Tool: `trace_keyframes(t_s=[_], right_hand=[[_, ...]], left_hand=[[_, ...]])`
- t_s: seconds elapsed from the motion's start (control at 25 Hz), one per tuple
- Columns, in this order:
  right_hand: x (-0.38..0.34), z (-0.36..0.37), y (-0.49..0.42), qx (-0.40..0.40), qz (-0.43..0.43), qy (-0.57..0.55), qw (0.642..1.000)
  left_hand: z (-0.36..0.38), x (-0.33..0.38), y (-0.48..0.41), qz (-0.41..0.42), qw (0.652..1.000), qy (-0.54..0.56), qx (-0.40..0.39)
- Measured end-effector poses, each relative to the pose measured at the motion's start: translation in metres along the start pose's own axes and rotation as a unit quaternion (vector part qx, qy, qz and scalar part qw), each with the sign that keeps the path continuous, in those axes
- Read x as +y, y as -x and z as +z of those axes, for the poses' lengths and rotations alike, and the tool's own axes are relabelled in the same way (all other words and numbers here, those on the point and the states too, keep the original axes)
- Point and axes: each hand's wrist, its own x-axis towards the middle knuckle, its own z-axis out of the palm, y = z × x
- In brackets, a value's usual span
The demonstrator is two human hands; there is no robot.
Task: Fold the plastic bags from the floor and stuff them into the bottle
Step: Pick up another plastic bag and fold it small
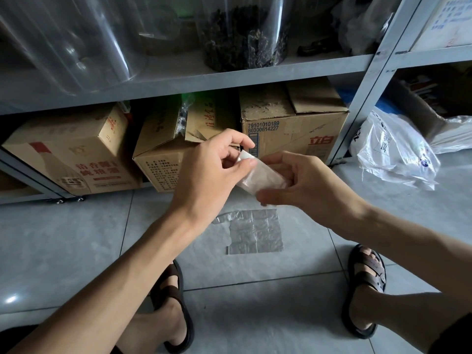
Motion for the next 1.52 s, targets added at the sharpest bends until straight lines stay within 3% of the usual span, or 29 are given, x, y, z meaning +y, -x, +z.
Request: trace_keyframes(t_s=[0.16,0.4,0.72,0.92,1.2,1.52], right_hand=[[-0.004,-0.002,0.001,-0.026,0.028,-0.069,0.997],[-0.007,-0.004,0.004,-0.010,0.044,-0.117,0.992],[-0.007,-0.012,-0.003,0.012,0.038,-0.021,0.999],[-0.009,-0.009,-0.002,-0.003,0.022,0.031,0.999],[-0.010,-0.010,-0.002,0.022,0.010,0.009,1.000],[-0.009,-0.009,-0.002,0.046,0.002,0.014,0.999]], left_hand=[[-0.004,-0.002,-0.004,-0.032,0.998,0.047,0.004],[0.000,-0.005,-0.005,-0.164,0.975,0.145,-0.040],[-0.005,-0.011,-0.005,-0.113,0.989,0.037,-0.088],[-0.004,-0.010,-0.006,-0.133,0.984,0.090,-0.080],[-0.001,-0.005,-0.002,-0.226,0.949,0.195,-0.102],[0.000,-0.004,-0.002,-0.224,0.952,0.177,-0.114]])
